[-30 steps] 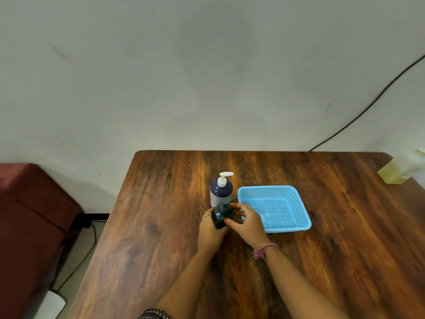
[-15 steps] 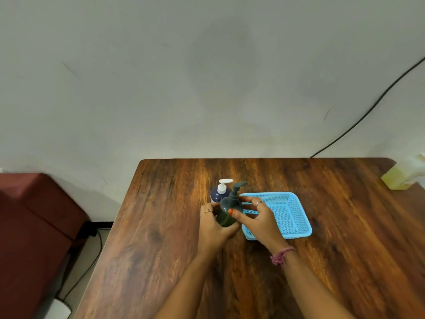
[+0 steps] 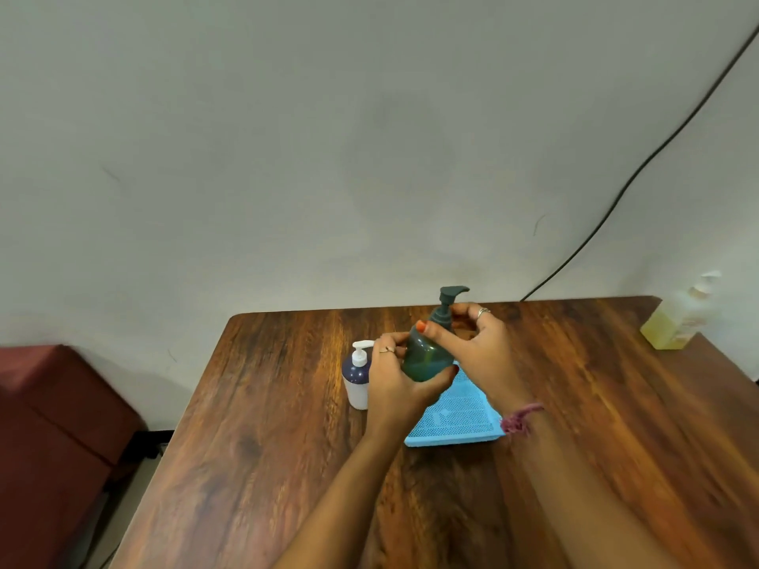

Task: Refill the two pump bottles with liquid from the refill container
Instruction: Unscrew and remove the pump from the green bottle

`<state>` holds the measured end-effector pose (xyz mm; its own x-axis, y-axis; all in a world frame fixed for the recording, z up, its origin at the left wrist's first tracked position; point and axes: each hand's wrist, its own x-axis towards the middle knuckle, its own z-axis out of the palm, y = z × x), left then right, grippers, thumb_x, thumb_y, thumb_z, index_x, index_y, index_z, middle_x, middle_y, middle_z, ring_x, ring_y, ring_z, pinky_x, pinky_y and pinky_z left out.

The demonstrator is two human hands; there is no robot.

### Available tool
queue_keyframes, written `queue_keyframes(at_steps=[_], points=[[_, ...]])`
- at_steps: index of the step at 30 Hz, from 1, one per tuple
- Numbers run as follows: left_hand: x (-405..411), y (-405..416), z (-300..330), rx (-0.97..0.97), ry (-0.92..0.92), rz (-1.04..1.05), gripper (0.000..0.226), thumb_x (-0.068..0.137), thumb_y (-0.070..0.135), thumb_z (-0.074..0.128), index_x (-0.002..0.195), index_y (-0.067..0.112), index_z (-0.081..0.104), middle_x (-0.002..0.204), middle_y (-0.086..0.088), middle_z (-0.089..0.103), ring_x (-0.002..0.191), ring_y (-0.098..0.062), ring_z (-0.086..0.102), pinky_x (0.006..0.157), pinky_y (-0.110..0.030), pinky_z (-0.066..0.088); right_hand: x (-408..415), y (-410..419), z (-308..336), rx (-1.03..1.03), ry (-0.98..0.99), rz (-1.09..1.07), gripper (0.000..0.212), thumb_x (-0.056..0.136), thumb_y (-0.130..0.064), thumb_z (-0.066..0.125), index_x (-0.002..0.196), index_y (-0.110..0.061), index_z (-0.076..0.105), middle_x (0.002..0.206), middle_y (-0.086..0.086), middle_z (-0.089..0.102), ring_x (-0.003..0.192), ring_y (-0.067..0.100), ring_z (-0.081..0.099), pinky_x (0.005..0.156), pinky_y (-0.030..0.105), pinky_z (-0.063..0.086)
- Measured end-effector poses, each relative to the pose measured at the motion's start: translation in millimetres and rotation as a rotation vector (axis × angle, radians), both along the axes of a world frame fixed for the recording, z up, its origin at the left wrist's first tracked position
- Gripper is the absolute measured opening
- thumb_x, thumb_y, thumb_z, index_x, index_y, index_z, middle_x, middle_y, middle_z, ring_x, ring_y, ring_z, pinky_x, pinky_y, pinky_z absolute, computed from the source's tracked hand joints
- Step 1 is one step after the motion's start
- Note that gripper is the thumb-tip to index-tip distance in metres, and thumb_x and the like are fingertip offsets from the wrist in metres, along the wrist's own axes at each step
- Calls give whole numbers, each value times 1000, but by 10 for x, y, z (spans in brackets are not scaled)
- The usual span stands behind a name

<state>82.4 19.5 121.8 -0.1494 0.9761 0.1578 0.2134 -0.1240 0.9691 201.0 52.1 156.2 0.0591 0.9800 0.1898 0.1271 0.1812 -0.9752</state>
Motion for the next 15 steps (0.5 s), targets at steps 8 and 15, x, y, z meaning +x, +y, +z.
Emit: queue_keyframes(at_steps=[8, 15], points=[[374, 48, 265, 8, 5, -28, 59, 60, 29, 90, 107, 29, 53, 103, 11, 67, 93, 2, 66, 76, -15, 55, 473, -23, 397, 38, 5, -3, 27, 67, -27, 84, 89, -20, 71, 86, -3, 73, 81, 11, 69, 69, 24, 56], [686, 48, 592, 50, -11, -72, 53, 61, 28, 89, 102, 33, 55, 98, 17, 68, 89, 8, 66, 77, -16, 54, 903, 19, 725, 141, -112, 73, 34, 68, -44, 77, 94, -23, 74, 93, -5, 73, 97, 12, 66, 97, 42, 48]])
